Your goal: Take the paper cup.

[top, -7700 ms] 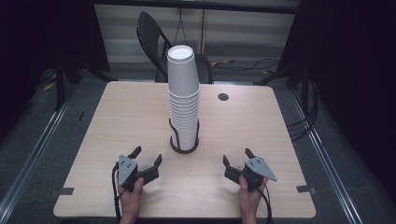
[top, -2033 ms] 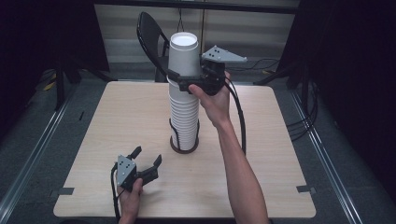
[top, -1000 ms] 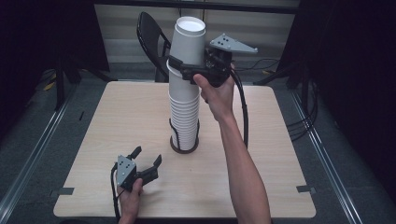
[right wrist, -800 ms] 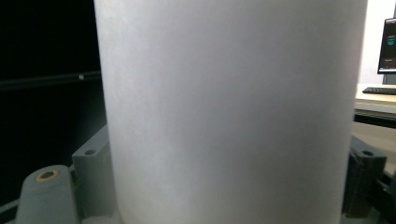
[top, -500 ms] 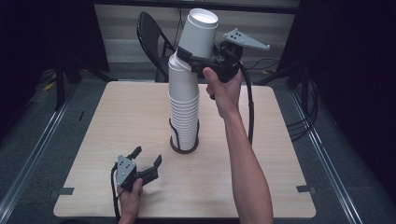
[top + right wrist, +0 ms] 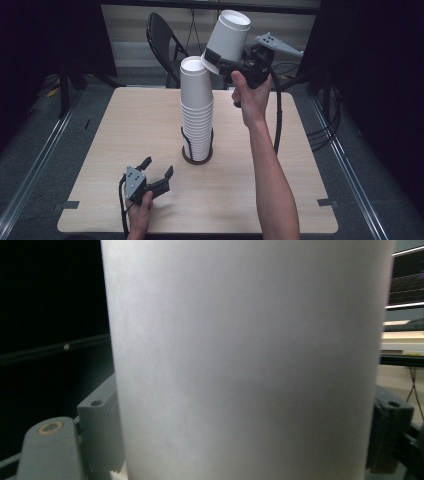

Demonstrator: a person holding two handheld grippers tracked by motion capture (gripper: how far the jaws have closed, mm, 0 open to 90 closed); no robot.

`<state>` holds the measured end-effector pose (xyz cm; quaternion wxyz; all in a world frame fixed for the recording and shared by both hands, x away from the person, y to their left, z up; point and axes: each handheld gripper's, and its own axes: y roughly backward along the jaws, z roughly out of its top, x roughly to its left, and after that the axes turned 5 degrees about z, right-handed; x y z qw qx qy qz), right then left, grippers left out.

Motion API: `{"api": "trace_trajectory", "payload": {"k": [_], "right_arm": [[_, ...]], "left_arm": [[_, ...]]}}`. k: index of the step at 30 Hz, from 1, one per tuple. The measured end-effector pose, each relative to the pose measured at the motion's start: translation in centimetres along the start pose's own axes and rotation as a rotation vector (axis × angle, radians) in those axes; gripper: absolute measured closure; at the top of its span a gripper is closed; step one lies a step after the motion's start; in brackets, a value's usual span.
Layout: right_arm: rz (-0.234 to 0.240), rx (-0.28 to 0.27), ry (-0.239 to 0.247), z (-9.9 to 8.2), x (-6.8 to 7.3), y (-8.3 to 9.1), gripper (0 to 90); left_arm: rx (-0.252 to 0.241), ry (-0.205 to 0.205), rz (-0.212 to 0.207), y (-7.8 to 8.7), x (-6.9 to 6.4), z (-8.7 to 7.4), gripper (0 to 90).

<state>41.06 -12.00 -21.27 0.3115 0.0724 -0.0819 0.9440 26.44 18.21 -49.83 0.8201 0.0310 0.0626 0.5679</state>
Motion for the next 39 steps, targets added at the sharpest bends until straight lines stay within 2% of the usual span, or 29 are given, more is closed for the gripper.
{"api": "trace_trajectory", "payload": {"k": [8, 13, 16, 22, 26, 30, 31, 35, 36, 38, 39], "right_arm": [[-0.036, -0.007, -0.026, -0.1, -1.0, 1.6, 15.2], [-0.073, -0.008, -0.080, -1.8, -2.0, 3.6, 15.2], [-0.086, 0.010, -0.100, -2.7, -2.5, 4.3, 15.3], [-0.103, 0.029, -0.126, -4.5, -2.8, 5.6, 15.4], [-0.129, 0.043, -0.141, -5.4, -2.7, 6.2, 15.4], [-0.131, 0.062, -0.150, -6.8, -2.3, 6.9, 15.4], [-0.105, 0.075, -0.173, -7.5, -2.3, 7.1, 15.4], [-0.109, 0.086, -0.184, -8.4, -2.1, 7.4, 15.4], [-0.105, 0.087, -0.189, -8.6, -2.0, 7.5, 15.4], [-0.099, 0.095, -0.190, -9.5, -1.6, 8.0, 15.4], [-0.099, 0.102, -0.197, -9.8, -1.5, 8.1, 15.4]], "left_arm": [[0.000, 0.000, -0.002, 0.0, 0.0, 0.0, 16.4], [0.004, 0.001, 0.002, 0.0, 0.0, 0.0, 16.3], [0.004, 0.004, 0.006, 0.0, 0.1, 0.0, 16.4], [0.008, 0.018, 0.007, -0.1, 0.1, 0.0, 17.8], [0.015, -0.001, 0.006, -0.1, 0.0, 0.1, 20.0], [0.027, 0.010, -0.012, -0.4, 0.0, 0.1, 19.8], [0.034, 0.019, -0.032, -0.4, -0.1, 0.1, 19.8], [0.040, 0.004, -0.057, -0.4, -0.4, 0.2, 19.7], [0.040, 0.007, -0.070, -0.4, -0.6, 0.2, 19.5], [0.044, 0.016, -0.122, -0.5, -0.9, 0.5, 16.2], [0.041, 0.019, -0.132, -0.5, -1.0, 0.5, 15.9]]}}
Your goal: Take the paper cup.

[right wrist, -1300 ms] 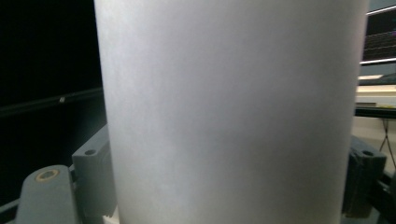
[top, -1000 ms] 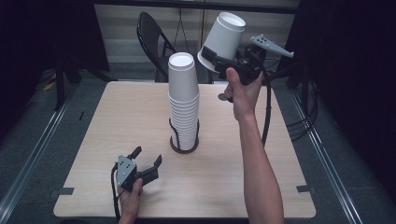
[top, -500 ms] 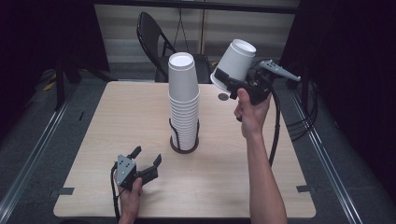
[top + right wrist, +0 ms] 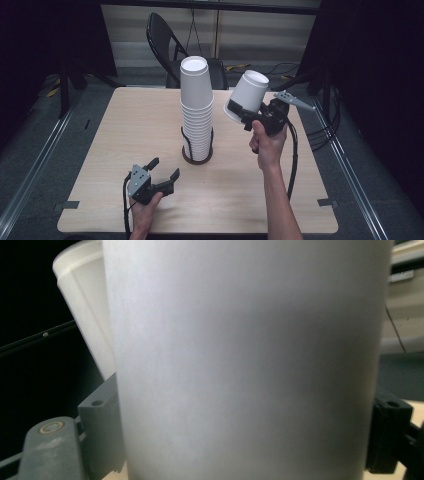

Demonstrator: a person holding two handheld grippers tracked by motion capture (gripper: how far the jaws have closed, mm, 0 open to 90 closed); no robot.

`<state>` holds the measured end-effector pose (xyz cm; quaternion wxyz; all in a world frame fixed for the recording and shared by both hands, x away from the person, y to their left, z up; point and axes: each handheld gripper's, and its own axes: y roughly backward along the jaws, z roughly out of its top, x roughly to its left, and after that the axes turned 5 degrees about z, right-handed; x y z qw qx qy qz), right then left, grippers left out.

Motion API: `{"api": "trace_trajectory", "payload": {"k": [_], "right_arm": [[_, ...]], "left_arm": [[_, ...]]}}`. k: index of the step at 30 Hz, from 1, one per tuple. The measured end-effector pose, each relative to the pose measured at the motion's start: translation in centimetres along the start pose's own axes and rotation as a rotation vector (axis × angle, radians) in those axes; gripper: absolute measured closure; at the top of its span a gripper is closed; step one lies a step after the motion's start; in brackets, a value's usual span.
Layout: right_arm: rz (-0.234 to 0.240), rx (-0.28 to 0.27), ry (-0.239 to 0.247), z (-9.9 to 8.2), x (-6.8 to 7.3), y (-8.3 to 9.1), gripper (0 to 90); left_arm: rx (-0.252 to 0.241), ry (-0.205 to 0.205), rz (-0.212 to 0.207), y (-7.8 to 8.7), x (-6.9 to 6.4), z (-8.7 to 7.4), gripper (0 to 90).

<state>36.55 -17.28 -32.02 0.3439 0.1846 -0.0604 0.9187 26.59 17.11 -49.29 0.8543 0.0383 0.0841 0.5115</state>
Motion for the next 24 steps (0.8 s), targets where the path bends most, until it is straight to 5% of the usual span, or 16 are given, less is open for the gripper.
{"api": "trace_trajectory", "payload": {"k": [11, 24], "right_arm": [[0.016, 0.049, -0.052, -3.7, 0.4, 0.6, 15.6], [0.065, 0.094, -0.219, -8.9, 0.5, 0.6, 15.8]], "left_arm": [[0.029, 0.014, -0.074, 0.1, -0.8, 0.4, 22.9], [0.019, 0.003, -0.100, -0.4, -1.6, 0.2, 27.8]]}}
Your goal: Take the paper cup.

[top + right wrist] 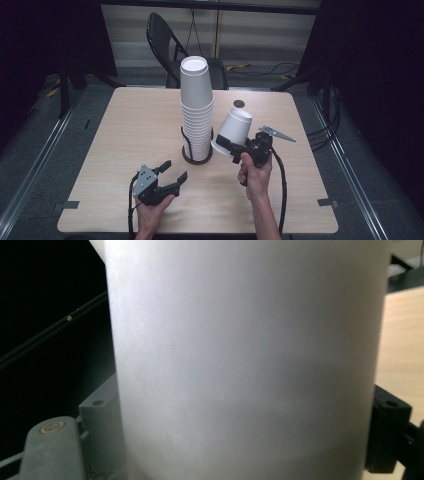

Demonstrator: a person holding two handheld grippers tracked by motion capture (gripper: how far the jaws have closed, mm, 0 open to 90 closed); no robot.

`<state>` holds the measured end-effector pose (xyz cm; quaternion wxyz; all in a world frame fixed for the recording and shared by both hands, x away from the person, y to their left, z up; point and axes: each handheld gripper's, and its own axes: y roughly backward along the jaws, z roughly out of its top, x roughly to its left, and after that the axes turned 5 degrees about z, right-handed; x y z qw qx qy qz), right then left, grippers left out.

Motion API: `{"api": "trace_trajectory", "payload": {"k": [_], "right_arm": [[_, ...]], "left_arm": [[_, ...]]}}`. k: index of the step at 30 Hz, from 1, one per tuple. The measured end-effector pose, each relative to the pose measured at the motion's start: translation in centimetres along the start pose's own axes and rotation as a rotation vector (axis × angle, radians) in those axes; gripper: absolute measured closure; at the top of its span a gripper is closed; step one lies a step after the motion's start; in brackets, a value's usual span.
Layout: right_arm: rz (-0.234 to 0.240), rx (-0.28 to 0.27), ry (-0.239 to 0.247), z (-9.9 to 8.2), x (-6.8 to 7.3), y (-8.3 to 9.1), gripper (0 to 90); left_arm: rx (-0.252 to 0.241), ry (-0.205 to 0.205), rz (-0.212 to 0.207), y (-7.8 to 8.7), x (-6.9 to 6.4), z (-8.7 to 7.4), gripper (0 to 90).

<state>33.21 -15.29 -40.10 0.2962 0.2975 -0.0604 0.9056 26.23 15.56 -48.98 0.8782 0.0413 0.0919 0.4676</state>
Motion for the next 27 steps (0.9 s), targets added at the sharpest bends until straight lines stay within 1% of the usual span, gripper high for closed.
{"api": "trace_trajectory", "payload": {"k": [1, 3, 4, 5, 6, 7, 8, 9, 10, 11, 12, 13, 14, 15, 16, 17, 18, 19, 21, 22, 23, 24, 25, 26, 27], "right_arm": [[0.000, 0.000, 0.000, 0.0, 0.0, 0.0, 15.8], [0.003, 0.003, -0.015, -0.7, -0.1, -0.2, 15.8], [0.003, 0.010, -0.027, -1.5, -0.3, -0.3, 15.8], [0.003, 0.010, -0.027, -1.5, -0.3, -0.3, 15.8], [0.002, 0.018, -0.038, -2.3, -0.3, -0.5, 15.8], [0.007, 0.016, -0.045, -2.7, -0.4, -0.5, 15.8], [0.010, 0.019, -0.057, -3.0, -0.4, -0.6, 15.8], [0.010, 0.019, -0.057, -3.0, -0.4, -0.6, 15.8], [0.013, 0.014, -0.076, -3.6, -0.4, -0.6, 15.8], [0.013, 0.014, -0.076, -3.6, -0.4, -0.6, 15.8], [0.027, 0.018, -0.109, -4.3, -0.6, -0.8, 15.9], [0.027, 0.018, -0.109, -4.3, -0.6, -0.8, 15.9], [0.026, 0.029, -0.116, -4.4, -0.5, -0.9, 15.8], [0.039, 0.037, -0.132, -4.9, -0.5, -1.1, 15.9], [0.046, 0.037, -0.149, -5.2, -0.5, -1.1, 15.8], [0.046, 0.037, -0.149, -5.2, -0.5, -1.1, 15.8], [0.051, 0.042, -0.160, -5.5, -0.5, -1.2, 15.9], [0.060, 0.042, -0.174, -5.9, -0.5, -1.3, 15.8], [0.069, 0.045, -0.193, -6.6, -0.4, -1.5, 15.8], [0.091, 0.039, -0.233, -7.4, -0.5, -1.5, 15.8], [0.091, 0.039, -0.233, -7.4, -0.5, -1.5, 15.8], [0.097, 0.032, -0.252, -7.9, -0.4, -1.6, 15.8], [0.097, 0.032, -0.252, -7.9, -0.4, -1.6, 15.8], [0.102, 0.035, -0.266, -8.2, -0.3, -1.7, 15.8], [0.102, 0.035, -0.266, -8.2, -0.3, -1.7, 15.8]], "left_arm": [[0.000, 0.000, 0.000, 0.0, 0.0, 0.0, 27.3], [-0.025, 0.005, 0.005, -0.2, -0.2, -0.1, 26.8], [-0.028, 0.006, -0.007, -0.3, -0.3, 0.0, 27.1], [-0.028, 0.006, -0.007, -0.3, -0.3, 0.0, 29.0], [-0.035, -0.009, -0.018, -0.4, -0.5, -0.1, 31.3], [-0.035, -0.016, -0.025, -0.4, -0.6, -0.1, 31.4], [-0.035, -0.016, -0.025, -0.4, -0.6, -0.1, 32.9], [-0.040, -0.018, -0.028, -0.4, -0.7, -0.1, 32.9], [-0.034, -0.032, -0.040, -0.4, -0.8, -0.1, 33.9], [-0.034, -0.032, -0.040, -0.4, -0.8, -0.1, 35.2], [-0.032, -0.047, -0.048, -0.6, -0.9, -0.2, 35.9], [-0.032, -0.047, -0.048, -0.6, -0.9, -0.2, 35.8], [-0.024, -0.043, -0.060, -0.6, -0.9, -0.2, 35.8], [-0.016, -0.034, -0.064, -0.7, -1.0, -0.3, 35.8], [-0.010, -0.038, -0.072, -0.7, -1.1, -0.3, 35.8], [-0.010, -0.038, -0.072, -0.7, -1.1, -0.3, 35.8], [-0.006, -0.046, -0.083, -0.8, -1.1, -0.4, 35.8], [-0.001, -0.045, -0.087, -0.8, -1.2, -0.4, 36.2], [-0.004, -0.058, -0.090, -0.8, -1.4, -0.5, 38.2], [-0.008, -0.066, -0.103, -0.8, -1.5, -0.5, 40.4], [-0.008, -0.066, -0.103, -0.8, -1.5, -0.5, 41.4], [-0.017, -0.052, -0.109, -0.8, -1.6, -0.5, 43.5], [-0.015, -0.057, -0.115, -0.8, -1.6, -0.5, 43.5], [-0.023, -0.075, -0.109, -0.8, -1.8, -0.5, 45.0], [-0.023, -0.075, -0.109, -0.8, -1.8, -0.5, 46.2]]}}
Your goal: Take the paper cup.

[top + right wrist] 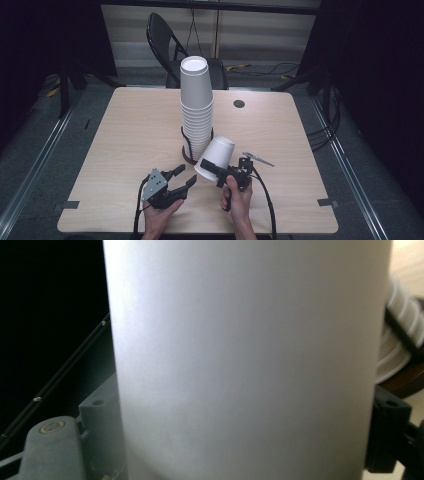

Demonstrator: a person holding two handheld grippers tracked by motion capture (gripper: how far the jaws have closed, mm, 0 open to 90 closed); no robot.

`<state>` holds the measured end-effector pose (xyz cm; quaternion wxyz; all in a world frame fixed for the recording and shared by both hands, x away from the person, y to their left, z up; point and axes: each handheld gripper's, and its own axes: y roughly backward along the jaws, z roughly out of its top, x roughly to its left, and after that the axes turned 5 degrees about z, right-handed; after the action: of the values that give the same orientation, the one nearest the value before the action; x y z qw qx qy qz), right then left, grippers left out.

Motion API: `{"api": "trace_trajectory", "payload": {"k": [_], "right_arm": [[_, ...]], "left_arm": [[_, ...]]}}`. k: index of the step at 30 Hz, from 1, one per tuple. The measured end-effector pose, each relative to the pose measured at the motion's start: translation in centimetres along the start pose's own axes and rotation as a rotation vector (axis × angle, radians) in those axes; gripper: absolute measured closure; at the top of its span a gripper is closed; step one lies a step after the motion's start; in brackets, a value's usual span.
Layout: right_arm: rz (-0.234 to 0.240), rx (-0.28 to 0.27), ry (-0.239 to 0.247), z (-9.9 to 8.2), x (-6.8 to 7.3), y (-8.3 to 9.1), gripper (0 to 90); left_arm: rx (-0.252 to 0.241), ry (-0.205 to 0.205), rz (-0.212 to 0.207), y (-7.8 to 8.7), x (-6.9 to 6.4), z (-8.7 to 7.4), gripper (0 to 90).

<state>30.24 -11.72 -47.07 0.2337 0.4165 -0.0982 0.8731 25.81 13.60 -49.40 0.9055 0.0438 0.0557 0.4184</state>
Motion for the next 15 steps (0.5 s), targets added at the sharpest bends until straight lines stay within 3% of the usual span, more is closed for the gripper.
{"api": "trace_trajectory", "payload": {"k": [2, 5, 8, 15], "right_arm": [[0.013, -0.003, -0.042, -0.3, -0.1, -0.1, 15.8], [0.014, -0.002, -0.056, -0.5, -0.1, -0.2, 15.8], [0.045, -0.008, -0.095, -0.8, -0.1, -0.2, 15.7], [0.104, -0.021, -0.205, -1.6, -0.5, -0.2, 15.7]], "left_arm": [[-0.018, -0.019, 0.024, 0.0, -0.3, 0.0, 46.8], [-0.024, -0.023, 0.033, 0.0, -0.5, 0.0, 47.9], [-0.024, -0.027, 0.026, -0.1, -0.5, -0.1, 49.0], [-0.074, -0.021, 0.015, -0.6, -0.8, 0.1, 58.2]]}}
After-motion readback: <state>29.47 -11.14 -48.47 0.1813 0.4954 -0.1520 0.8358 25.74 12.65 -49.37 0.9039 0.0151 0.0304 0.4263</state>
